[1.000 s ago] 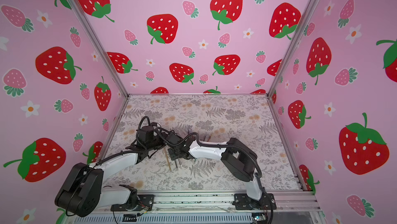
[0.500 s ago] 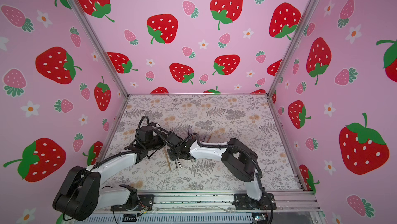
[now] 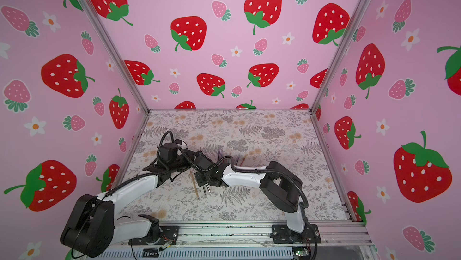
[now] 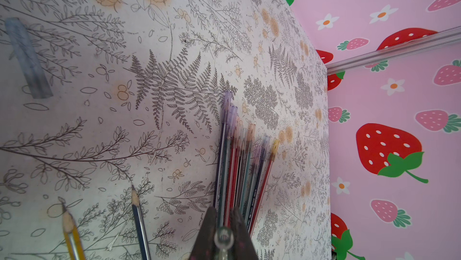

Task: Remove the protective cover of the pencils
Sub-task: Remove the protective sleeve from the pencil.

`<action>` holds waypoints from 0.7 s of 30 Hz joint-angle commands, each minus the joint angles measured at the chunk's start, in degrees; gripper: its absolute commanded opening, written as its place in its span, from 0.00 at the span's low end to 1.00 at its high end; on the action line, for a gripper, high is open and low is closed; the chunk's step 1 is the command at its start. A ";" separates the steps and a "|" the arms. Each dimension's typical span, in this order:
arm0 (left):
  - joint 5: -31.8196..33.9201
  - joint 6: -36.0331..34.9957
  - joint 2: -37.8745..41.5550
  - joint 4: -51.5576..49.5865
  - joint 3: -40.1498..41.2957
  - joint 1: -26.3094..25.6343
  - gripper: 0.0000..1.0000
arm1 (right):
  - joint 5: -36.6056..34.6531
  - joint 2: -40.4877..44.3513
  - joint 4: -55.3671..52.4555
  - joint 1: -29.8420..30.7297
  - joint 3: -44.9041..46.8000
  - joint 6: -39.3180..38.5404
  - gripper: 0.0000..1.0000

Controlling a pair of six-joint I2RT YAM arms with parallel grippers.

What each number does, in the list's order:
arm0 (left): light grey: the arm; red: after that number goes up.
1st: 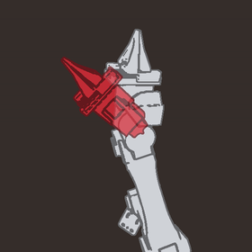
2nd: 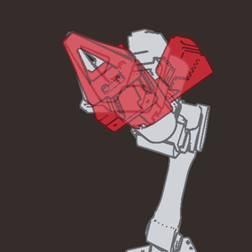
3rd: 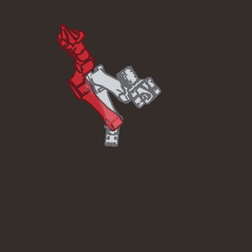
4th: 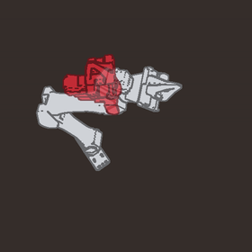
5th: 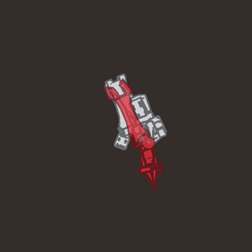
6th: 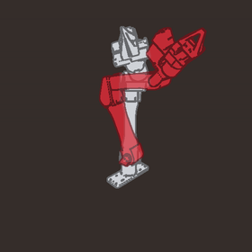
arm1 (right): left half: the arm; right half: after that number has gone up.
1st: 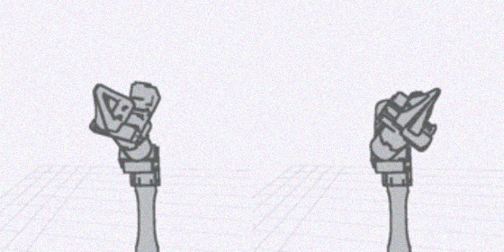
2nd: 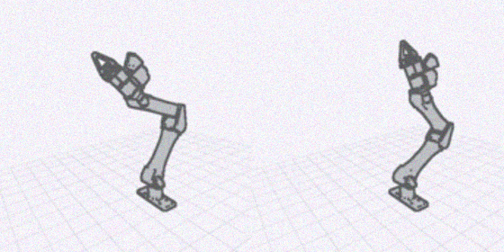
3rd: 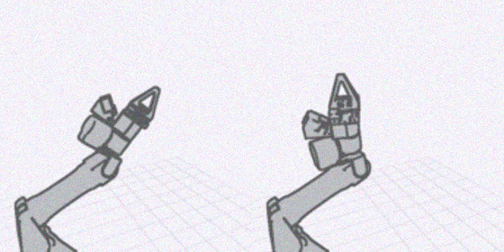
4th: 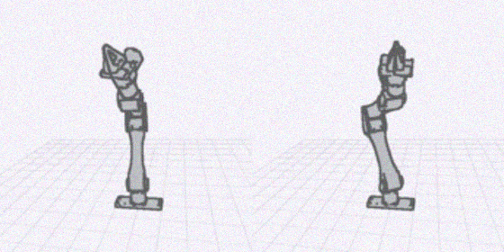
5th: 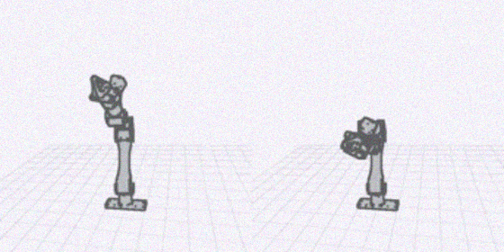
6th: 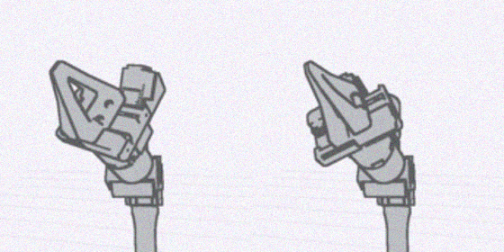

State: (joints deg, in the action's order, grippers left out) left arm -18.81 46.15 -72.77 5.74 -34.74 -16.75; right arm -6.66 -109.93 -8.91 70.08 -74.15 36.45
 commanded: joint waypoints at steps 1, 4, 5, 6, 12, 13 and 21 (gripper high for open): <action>3.17 -1.06 1.10 1.70 -4.18 2.12 0.00 | -0.30 2.10 -3.59 1.45 2.22 -0.55 0.00; 3.34 -1.15 1.05 1.29 -4.59 2.86 0.00 | -0.80 2.47 -3.45 1.59 2.83 -0.49 0.00; 3.25 -1.23 1.00 1.18 -4.72 3.32 0.00 | -0.82 2.67 -3.24 1.61 3.08 -0.41 0.00; 3.25 -1.19 0.97 1.19 -4.80 3.60 0.00 | -0.82 2.72 -3.01 1.72 3.29 -0.41 0.00; 2.03 -1.23 0.11 1.21 -5.39 6.06 0.00 | -0.82 3.12 -2.11 1.98 3.92 -0.61 0.00; 1.92 -1.24 -0.08 1.10 -5.58 6.46 0.00 | -0.86 3.05 -2.05 1.98 3.93 -0.63 0.00; -0.45 -0.76 -4.58 1.82 -7.99 9.42 0.00 | -0.43 2.09 -2.13 1.98 3.51 -0.42 0.00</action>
State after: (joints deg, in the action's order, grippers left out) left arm -21.04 45.30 -75.92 4.75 -39.55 -8.47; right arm -7.35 -109.23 -7.35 71.42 -71.16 36.12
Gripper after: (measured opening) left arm 0.125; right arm 0.098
